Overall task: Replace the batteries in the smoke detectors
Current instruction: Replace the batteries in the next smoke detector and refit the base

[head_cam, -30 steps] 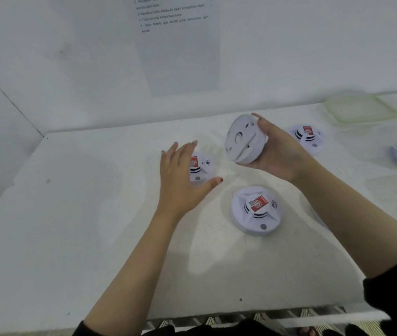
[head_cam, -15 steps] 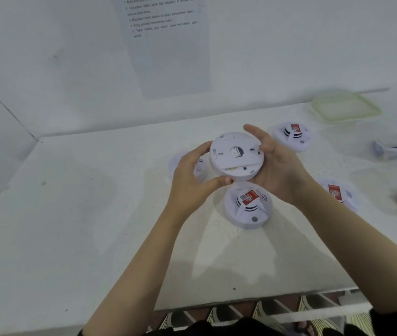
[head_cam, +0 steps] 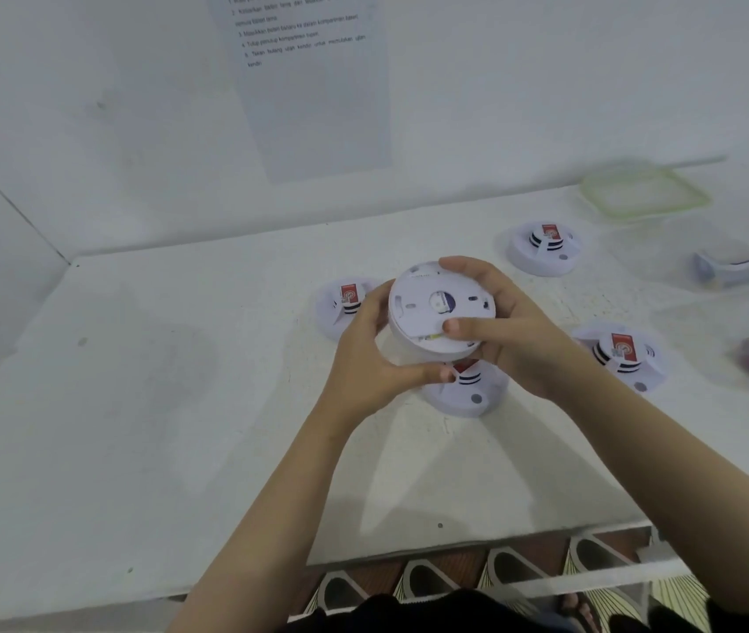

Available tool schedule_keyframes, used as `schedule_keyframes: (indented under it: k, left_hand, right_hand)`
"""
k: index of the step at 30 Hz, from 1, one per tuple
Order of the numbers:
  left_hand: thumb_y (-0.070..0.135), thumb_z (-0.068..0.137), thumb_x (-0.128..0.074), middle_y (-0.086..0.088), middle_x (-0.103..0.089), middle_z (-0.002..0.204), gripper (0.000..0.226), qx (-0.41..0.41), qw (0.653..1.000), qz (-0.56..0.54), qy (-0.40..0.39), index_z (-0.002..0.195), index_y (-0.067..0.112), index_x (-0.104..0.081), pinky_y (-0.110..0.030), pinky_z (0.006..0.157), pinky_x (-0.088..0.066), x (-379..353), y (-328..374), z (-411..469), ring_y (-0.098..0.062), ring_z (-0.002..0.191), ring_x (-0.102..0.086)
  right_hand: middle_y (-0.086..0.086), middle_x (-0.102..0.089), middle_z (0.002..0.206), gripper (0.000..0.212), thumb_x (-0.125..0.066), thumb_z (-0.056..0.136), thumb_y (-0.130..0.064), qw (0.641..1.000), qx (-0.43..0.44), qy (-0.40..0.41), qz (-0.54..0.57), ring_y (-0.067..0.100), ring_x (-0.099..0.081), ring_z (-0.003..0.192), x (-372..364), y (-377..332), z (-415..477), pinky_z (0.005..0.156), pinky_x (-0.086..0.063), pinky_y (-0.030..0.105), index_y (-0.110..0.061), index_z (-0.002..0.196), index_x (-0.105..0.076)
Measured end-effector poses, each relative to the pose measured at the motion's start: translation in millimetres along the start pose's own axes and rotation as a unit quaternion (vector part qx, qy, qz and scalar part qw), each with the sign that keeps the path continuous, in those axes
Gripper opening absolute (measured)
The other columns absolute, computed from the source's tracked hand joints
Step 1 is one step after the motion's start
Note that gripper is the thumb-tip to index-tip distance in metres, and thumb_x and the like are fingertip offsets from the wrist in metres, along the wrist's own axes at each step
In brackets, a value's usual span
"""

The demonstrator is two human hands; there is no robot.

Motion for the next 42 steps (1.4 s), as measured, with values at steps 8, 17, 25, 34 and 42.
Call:
schedule_keyframes:
  k: [8,17,25,34,42]
  left_hand:
    - [0.014,0.053,-0.093,0.021,-0.063,0.118,0.091,-0.025,1.0,-0.004,0.008,0.132,0.027,-0.051,-0.011,0.086,-0.047,1.7,9.7,-4.4,0.003,0.113,-0.057]
    - [0.015,0.05,-0.096,0.014,-0.067,0.117,0.091,-0.047,0.998,0.043,-0.019,0.131,0.022,-0.056,-0.011,0.088,-0.047,9.4,17.5,-6.6,0.0,0.113,-0.059]
    - [0.008,0.048,-0.095,0.011,-0.071,0.108,0.082,-0.062,0.996,0.059,-0.038,0.123,0.018,-0.063,-0.013,0.082,-0.049,12.4,20.1,-10.2,-0.005,0.104,-0.064]
    - [0.014,0.048,-0.092,0.012,-0.071,0.106,0.074,-0.06,0.995,0.047,-0.065,0.116,0.027,-0.065,-0.013,0.086,-0.047,15.3,20.1,-12.0,-0.006,0.104,-0.064]
    - [0.021,0.05,-0.092,0.017,-0.069,0.111,0.083,-0.066,0.991,0.08,-0.082,0.127,0.026,-0.061,-0.011,0.089,-0.045,18.0,16.4,-8.5,-0.004,0.11,-0.062]
  right_hand:
    - [0.002,-0.058,0.127,0.062,-0.072,0.069,-0.004,0.991,0.011,-0.021,-0.134,0.02,-0.06,0.113,-1.0,-6.8,-5.0,0.084,-0.056,0.04,-0.027,0.124,-0.055]
    - [-0.012,-0.057,0.129,0.064,-0.074,0.071,0.006,0.961,-0.032,-0.089,-0.261,0.004,-0.057,0.114,-6.9,-29.1,-9.0,0.09,-0.051,0.024,-0.023,0.126,-0.058]
    - [-0.007,-0.063,0.121,0.063,-0.075,0.069,0.008,0.951,-0.062,-0.124,-0.275,0.012,-0.059,0.112,-7.1,-28.2,-7.0,0.09,-0.053,0.031,-0.023,0.122,-0.061]
    - [-0.015,-0.059,0.126,0.065,-0.079,0.069,-0.006,0.923,-0.074,-0.171,-0.337,0.005,-0.054,0.118,-10.5,-30.5,-4.1,0.095,-0.049,0.027,-0.028,0.126,-0.057]
    - [-0.014,-0.046,0.121,0.061,-0.083,0.065,-0.028,0.805,0.032,-0.095,-0.585,-0.001,-0.044,0.112,-13.2,-51.3,-5.7,0.094,-0.037,0.017,-0.038,0.119,-0.058]
Point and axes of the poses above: each hand's wrist, its own z-axis towards the middle knuckle, its own x-axis out of the back of the hand, y = z × x, the point moved 4 cm from there along z, towards the middle knuckle
